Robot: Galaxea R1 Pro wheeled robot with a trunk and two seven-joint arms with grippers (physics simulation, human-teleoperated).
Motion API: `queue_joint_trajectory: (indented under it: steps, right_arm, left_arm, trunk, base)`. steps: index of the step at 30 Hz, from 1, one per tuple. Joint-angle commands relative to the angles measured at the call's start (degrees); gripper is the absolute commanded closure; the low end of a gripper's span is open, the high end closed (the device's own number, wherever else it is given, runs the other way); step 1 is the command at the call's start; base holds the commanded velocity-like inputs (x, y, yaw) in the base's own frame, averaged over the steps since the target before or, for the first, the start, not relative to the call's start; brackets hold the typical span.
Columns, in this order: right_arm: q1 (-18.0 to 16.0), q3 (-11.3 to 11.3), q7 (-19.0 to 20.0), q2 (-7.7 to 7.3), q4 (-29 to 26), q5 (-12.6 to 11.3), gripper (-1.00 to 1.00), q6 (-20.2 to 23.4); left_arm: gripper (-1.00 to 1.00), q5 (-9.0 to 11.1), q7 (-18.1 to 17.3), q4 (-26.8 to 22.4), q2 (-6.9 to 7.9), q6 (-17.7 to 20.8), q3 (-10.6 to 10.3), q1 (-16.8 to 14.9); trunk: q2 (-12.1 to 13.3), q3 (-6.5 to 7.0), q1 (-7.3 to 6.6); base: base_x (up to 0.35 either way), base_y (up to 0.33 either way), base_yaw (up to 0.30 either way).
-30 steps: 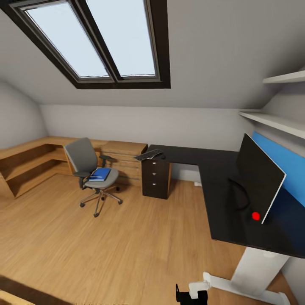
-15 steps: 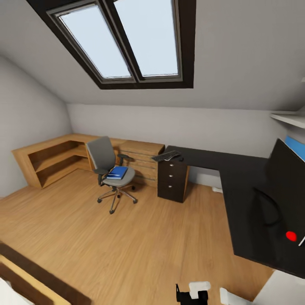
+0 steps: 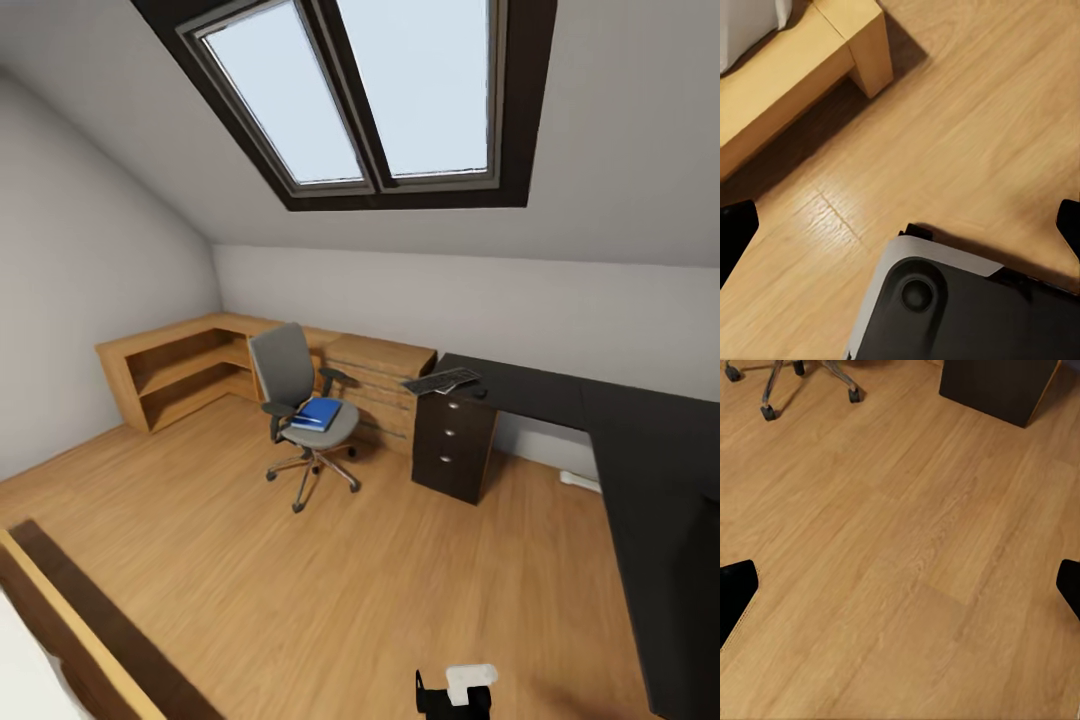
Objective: In the bedroom, organize the workspace by keeping the computer under the desk, ensuring the monitor is on the desk, placing the keyboard on the desk next to the monitor, placing the mouse on the desk next to the keyboard, moving the folder from the swivel chair onto the desk next to the mouse, stacking the notebook on top of the folder with the pen on top of the notebook, and positioning the swivel chair next to the desk.
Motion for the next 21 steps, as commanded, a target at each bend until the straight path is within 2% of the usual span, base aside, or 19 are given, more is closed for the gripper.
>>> queue_joint_trajectory:
  steps: [1,11,21]
  right_arm:
    - [-0.1,0.5,-0.1,0.03,0.1,-0.5,-1.00,-0.2]
    - [-0.1,0.6,-0.2,0.03,0.1,-0.5,-1.00,-0.2]
    - [-0.1,0.5,-0.1,-0.03,0.1,-0.4,-1.00,-0.2]
  left_arm:
    - [-1.00,0.0,0.2,0.0,0.00,-0.1,-0.1,0.0]
    - [-1.00,0.0,0.2,0.0,0.02,-0.1,-0.1,0.0]
    - [-1.00,0.0,0.3,0.0,-0.08,-0.1,-0.2,0.0]
  trunk:
    - [-0.1,-0.11,0.07]
    - [-0.1,-0.11,0.07]
    - [-0.1,-0.11,0.07]
  base:
    - [0.331,0.000,0.289]
    - [0.331,0.000,0.284]
    - [0.321,-0.113,0.050]
